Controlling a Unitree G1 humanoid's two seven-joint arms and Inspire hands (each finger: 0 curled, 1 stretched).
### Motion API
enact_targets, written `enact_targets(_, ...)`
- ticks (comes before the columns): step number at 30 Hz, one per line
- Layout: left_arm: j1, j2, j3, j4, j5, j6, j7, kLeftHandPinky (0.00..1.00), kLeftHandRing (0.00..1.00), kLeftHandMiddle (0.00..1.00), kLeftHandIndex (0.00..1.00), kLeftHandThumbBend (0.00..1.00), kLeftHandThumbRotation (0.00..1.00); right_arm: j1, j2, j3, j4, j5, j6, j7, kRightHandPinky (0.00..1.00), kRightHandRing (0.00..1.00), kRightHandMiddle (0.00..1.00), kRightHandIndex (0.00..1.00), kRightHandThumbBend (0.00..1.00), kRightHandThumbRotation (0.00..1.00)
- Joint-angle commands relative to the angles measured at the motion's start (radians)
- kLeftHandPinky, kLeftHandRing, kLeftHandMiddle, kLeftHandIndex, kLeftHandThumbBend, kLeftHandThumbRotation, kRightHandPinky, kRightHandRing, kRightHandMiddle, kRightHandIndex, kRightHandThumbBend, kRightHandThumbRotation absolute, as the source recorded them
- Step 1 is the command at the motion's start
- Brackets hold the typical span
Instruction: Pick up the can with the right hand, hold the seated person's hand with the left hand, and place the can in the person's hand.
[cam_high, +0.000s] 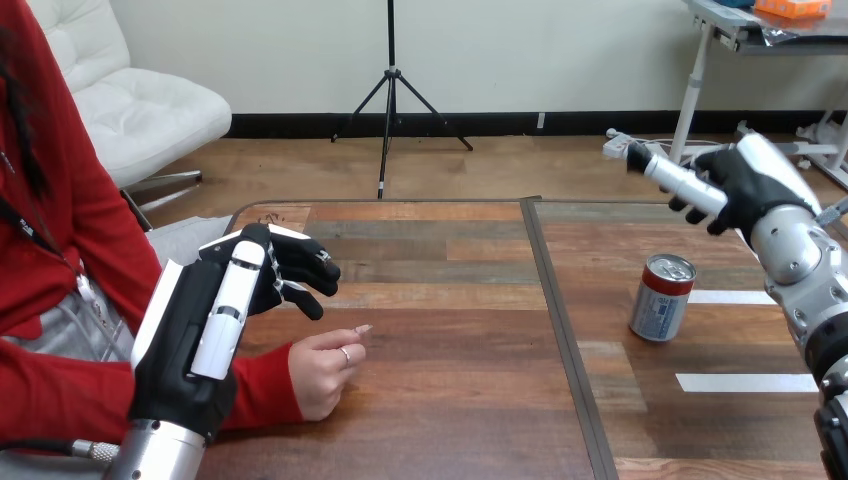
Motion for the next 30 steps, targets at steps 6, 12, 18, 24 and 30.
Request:
enact_targets(6,-0.049,0.005,0.009,-0.019,-0.013,-0.007,-0.006,0.39,0.52,0.52,0.47,0.09,1.0,-0.016,-0.017,0.03,-0.01,-0.028,0.044,0.08,0.7,0.8,0.82,0.81,1.0,0.85)
enact_targets(12,-0.047,0.007,0.01,-0.018,-0.008,-0.013,-0.006,0.39,0.52,0.52,0.47,0.09,1.0,-0.006,-0.015,0.03,-0.016,-0.033,0.058,0.095,0.73,0.84,0.86,0.86,1.0,0.75)
enact_targets(18,-0.044,0.006,0.01,-0.025,-0.006,-0.006,-0.002,0.4,0.52,0.52,0.47,0.12,1.0,0.008,-0.016,0.03,-0.019,-0.029,0.052,0.109,0.76,0.88,0.9,0.88,1.0,0.67)
enact_targets(24,-0.046,0.007,0.009,-0.021,0.001,-0.01,-0.001,0.4,0.52,0.52,0.47,0.13,1.0,0.016,-0.015,0.05,-0.019,-0.048,0.064,0.112,0.77,0.88,0.91,0.89,1.0,0.59)
enact_targets(30,-0.044,0.003,0.007,-0.026,0.001,-0.005,0.002,0.4,0.52,0.52,0.47,0.15,1.0,0.021,-0.014,0.056,-0.019,-0.055,0.065,0.121,0.76,0.88,0.91,0.9,1.0,0.56)
